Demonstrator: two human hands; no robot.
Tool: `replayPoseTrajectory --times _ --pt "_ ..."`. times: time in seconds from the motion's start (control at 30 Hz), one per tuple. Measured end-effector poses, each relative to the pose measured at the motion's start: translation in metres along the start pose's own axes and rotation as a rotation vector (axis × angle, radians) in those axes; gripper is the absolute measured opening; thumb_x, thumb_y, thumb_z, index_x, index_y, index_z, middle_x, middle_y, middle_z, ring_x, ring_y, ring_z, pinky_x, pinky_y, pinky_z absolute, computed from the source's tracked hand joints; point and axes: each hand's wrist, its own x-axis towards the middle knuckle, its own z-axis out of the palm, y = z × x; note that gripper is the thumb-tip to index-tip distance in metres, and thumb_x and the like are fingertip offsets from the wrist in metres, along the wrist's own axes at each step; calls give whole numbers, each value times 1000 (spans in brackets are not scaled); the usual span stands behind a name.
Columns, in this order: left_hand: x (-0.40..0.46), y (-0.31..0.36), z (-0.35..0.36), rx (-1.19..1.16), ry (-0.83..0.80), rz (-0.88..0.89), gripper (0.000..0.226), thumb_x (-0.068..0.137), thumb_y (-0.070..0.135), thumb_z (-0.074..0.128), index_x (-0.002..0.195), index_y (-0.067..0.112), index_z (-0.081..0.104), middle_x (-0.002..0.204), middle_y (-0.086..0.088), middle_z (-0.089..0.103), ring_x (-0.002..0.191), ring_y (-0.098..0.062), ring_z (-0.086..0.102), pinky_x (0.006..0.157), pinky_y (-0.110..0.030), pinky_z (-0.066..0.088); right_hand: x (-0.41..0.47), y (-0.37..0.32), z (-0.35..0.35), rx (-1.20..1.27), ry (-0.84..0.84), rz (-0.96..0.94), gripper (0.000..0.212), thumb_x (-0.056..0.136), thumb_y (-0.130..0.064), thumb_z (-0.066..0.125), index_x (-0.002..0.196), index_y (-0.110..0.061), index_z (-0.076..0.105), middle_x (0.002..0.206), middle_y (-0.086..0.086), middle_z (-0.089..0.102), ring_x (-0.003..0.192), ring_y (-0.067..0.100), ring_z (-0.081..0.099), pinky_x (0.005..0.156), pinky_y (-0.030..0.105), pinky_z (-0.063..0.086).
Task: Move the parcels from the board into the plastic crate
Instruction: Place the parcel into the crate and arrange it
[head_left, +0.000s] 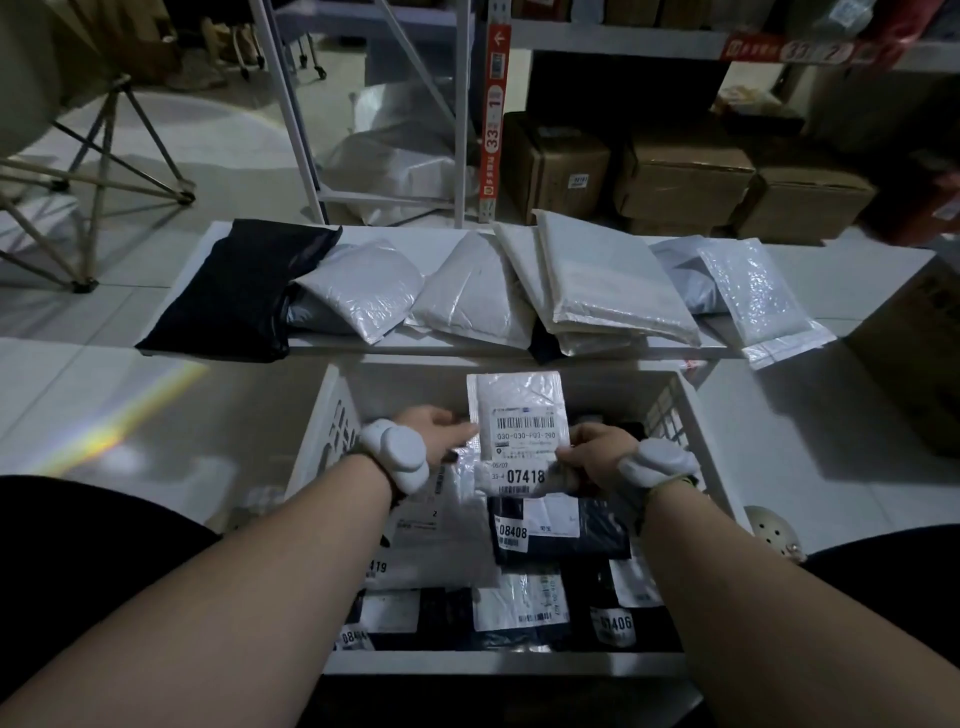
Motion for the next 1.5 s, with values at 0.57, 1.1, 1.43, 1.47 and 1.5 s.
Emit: replayPoseTrajectory --times 0.57,1.1,1.43,1.47,1.5 --pt "40 8 94 -120 -221 -246 24 96 6 46 76 18 46 70 -5 55 43 -10 54 50 -19 39 18 46 -41 -519 151 158 42 92 -23 56 133 -16 49 133 0 56 123 20 52 97 23 40" --pt "100 32 169 -257 -305 -346 47 91 51 49 108 9 62 98 -5 62 85 -19 58 64 -25 45 82 70 -58 -566 394 161 43 93 -3 38 133 -19 40 137 15 41 123 35 45 98 44 39" --pt "113 22 174 -313 -343 -345 49 88 62 44 94 15 59 95 -4 49 88 -19 48 62 -25 36 91 82 -50 -671 328 107 41 97 -10 27 136 -18 38 147 9 33 126 32 42 96 39 36" --pt "115 21 174 -304 -352 -349 48 90 60 42 96 15 59 97 -4 52 90 -20 49 63 -25 37 90 83 -48 -651 322 97 41 98 -15 28 137 -20 37 148 8 32 126 31 42 95 38 36" --pt "117 19 174 -303 -349 -357 45 92 56 41 93 15 59 96 -3 55 88 -20 52 64 -25 40 89 83 -47 -641 312 59 39 98 -17 32 136 -20 39 147 7 31 126 31 42 94 37 35"
